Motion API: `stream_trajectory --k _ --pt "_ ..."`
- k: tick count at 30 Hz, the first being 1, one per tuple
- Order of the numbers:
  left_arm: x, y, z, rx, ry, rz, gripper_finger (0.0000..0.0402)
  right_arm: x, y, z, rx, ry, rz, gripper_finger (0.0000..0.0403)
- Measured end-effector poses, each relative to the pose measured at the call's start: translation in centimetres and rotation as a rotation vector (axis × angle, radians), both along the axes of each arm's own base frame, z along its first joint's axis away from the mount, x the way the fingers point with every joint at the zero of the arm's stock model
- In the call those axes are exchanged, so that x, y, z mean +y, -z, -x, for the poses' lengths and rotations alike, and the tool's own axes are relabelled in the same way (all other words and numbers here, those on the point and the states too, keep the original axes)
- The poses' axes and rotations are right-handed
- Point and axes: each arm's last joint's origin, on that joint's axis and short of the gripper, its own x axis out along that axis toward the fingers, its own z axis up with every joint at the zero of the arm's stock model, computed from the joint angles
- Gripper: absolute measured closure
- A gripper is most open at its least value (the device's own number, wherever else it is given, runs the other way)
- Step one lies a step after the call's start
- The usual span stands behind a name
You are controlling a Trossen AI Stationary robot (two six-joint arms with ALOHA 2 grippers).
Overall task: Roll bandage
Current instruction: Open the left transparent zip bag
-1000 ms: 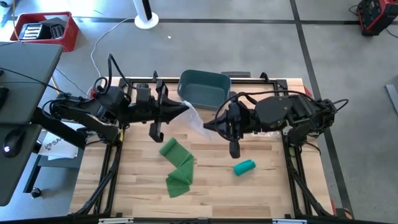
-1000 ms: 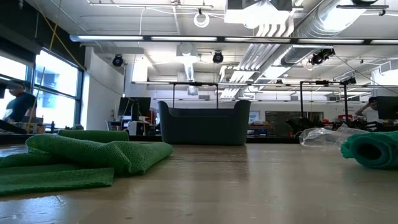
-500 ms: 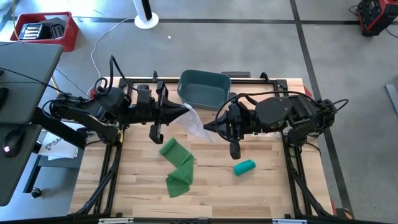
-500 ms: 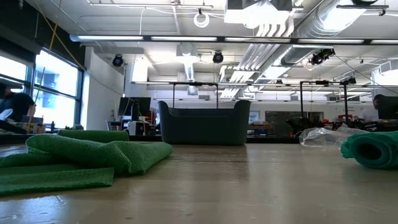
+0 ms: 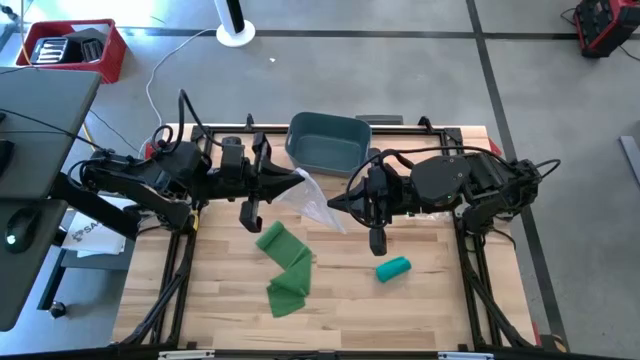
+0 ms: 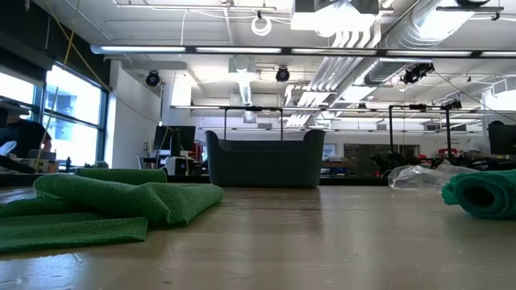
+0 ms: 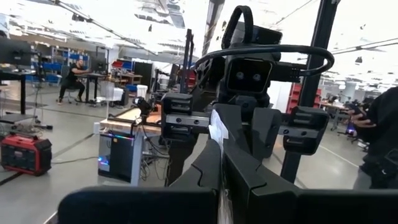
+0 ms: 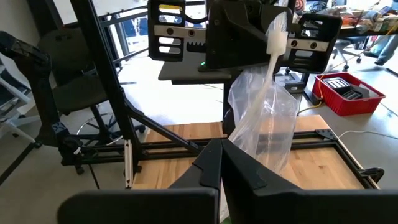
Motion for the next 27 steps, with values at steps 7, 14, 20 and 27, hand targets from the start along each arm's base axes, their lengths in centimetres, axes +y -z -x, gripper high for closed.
stream_trajectory --k 7,14,20,27 --pt "-0.1 0.0 0.0 -0.003 0.029 0.001 0.0401 -0.1 -0.8 -0.6 -0.100 0.071 -0.110 0.0403" --pt "-0.1 -0.1 0.0 -0.010 0.023 0.003 0.0401 -1.4 -3.1 -1.0 -0.335 0.141 -0.364 0.0403" --pt "-0.1 -0.1 0.0 -0.009 0.019 -0.011 0.0401 -1.4 -3.2 -1.8 -0.374 0.156 -0.174 0.0378" --pt "-0.1 0.0 0.0 -0.003 0.023 -0.015 0.0401 -0.5 -1.1 -4.3 -0.306 0.127 -0.086 0.0309"
